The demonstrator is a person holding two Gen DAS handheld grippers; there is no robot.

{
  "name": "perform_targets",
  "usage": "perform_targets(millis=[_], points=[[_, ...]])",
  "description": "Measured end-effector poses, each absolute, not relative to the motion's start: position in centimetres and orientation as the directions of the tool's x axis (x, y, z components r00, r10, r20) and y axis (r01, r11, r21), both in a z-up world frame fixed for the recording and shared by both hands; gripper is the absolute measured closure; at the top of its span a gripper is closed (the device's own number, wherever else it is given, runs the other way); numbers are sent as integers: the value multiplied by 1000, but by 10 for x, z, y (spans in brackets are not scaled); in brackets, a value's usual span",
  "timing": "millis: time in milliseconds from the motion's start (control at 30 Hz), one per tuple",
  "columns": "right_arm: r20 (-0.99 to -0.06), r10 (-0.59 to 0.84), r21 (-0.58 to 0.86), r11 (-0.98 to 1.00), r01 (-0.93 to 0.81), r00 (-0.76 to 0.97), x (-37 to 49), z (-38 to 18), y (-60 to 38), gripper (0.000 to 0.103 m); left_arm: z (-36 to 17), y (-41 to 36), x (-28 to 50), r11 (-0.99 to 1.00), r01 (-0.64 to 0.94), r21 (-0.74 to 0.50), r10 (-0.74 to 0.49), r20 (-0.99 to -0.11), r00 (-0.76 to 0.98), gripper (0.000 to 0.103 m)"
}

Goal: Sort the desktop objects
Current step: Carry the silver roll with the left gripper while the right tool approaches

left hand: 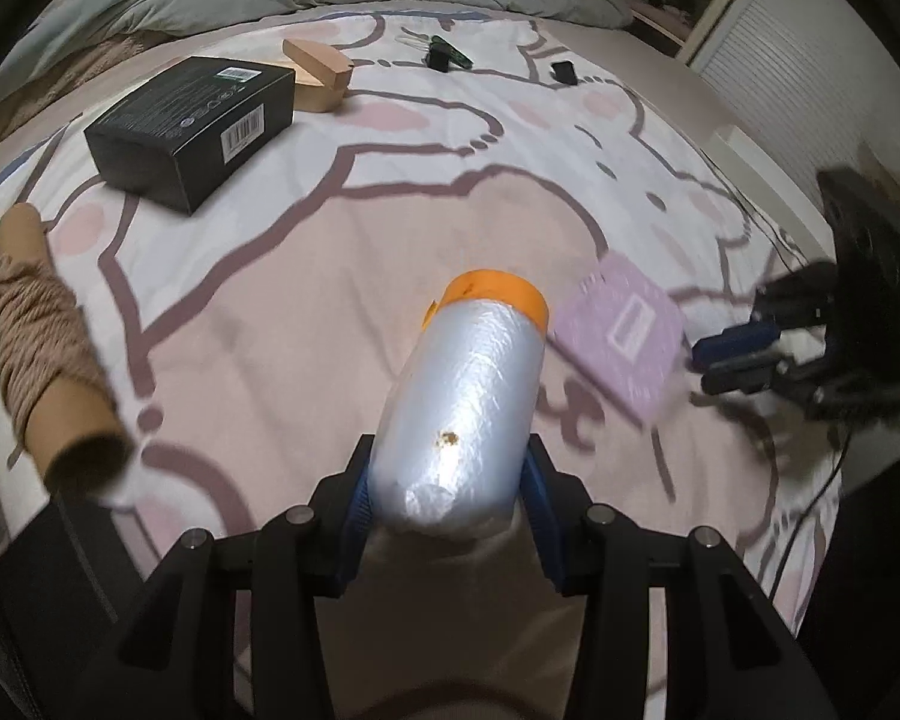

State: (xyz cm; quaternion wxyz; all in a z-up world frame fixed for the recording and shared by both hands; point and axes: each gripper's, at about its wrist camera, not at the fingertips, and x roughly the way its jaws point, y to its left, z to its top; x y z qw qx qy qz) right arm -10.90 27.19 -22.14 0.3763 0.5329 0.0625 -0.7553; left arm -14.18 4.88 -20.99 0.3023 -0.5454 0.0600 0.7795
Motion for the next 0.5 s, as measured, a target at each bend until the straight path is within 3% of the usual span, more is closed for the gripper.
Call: perform_targets(millis=[267, 500], points=[[-799, -598, 425, -636, 644, -64, -117, -211, 223, 87, -215, 46, -111, -747, -642, -173, 369, -911, -184, 58], [-813, -583, 436, -619, 653, -10, -122, -225, 191, 87, -219, 48, -101, -717, -681, -147, 356, -917, -177, 58]])
